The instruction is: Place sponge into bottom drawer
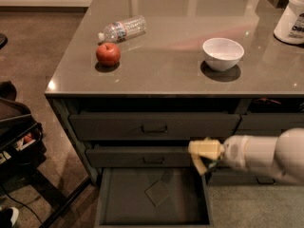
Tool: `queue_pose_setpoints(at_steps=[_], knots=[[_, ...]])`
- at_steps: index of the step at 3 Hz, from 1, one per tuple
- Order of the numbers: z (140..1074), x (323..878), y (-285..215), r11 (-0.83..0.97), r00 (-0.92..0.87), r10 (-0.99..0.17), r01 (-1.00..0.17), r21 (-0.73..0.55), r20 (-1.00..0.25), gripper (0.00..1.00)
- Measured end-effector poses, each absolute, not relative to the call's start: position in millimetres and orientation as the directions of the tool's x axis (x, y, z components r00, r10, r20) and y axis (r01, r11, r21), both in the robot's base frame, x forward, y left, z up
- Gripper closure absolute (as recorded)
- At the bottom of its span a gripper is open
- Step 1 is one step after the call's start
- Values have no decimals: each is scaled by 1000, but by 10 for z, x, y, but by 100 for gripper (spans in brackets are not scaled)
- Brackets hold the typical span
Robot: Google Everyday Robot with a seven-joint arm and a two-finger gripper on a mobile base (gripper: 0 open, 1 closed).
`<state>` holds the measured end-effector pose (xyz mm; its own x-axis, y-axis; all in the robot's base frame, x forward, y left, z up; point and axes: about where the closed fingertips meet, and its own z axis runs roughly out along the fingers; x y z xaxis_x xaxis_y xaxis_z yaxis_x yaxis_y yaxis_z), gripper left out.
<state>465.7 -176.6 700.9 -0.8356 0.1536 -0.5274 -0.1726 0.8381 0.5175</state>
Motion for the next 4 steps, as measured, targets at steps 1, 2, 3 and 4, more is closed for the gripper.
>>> queue_pose_setpoints(at_steps=[1,2,3,4], knots=[[5964,4443,-1845,854,-873,211,-54,517,-439,100],[5125,4565,-1957,867,-862,280,38,497,-422,100],[5126,4562,-1956,867,-863,280,38,497,-422,100],[4852,4592,-1976,840,-861,330,82,536,-386,100]])
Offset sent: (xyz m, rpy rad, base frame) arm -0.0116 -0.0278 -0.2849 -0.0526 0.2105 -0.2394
